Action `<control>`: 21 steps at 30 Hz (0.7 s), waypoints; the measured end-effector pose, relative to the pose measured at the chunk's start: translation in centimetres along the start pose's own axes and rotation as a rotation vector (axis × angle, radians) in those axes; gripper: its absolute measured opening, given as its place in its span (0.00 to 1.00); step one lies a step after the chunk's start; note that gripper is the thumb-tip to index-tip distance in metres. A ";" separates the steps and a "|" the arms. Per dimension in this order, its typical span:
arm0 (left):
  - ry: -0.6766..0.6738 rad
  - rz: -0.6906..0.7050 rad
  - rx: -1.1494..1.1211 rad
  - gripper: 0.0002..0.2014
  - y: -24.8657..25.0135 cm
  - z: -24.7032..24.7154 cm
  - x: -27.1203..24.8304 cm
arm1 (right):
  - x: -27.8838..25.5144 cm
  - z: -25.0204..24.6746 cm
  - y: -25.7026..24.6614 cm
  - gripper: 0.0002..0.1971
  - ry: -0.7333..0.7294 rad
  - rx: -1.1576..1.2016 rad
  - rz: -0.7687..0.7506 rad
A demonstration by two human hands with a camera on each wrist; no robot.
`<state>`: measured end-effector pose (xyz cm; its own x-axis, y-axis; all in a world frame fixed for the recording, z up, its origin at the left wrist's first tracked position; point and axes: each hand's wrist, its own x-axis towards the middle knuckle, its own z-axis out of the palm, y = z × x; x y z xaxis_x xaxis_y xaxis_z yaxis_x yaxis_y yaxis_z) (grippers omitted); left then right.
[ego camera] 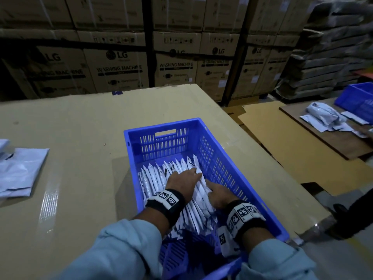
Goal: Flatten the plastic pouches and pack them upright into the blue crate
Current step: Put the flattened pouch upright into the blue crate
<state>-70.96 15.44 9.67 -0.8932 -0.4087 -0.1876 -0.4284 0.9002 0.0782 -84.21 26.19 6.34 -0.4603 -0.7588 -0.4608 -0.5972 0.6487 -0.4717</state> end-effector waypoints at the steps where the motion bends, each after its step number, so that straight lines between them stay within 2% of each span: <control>1: -0.004 0.008 0.013 0.41 0.0 0.0 0.0 | 0.2 0.1 0.1 0.34 -0.001 -0.017 0.007; 4: -0.003 0.032 0.070 0.42 0.2 0.2 0.0 | 1.0 0.3 0.6 0.34 -0.036 -0.080 0.028; 10: -0.036 0.017 0.129 0.36 0.5 0.9 0.6 | 1.1 0.3 0.7 0.32 -0.036 -0.191 -0.021; 17: -0.043 -0.019 0.146 0.36 0.7 1.4 0.8 | -0.1 -0.5 0.4 0.27 0.124 -0.161 -0.048; 21: -0.078 -0.056 0.174 0.33 1.0 1.8 1.0 | -0.3 -0.6 0.3 0.28 0.099 -0.218 -0.028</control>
<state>-72.04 16.23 7.83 -0.8522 -0.4524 -0.2628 -0.4413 0.8914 -0.1034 -84.66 26.53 6.80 -0.4975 -0.7852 -0.3688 -0.7331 0.6078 -0.3052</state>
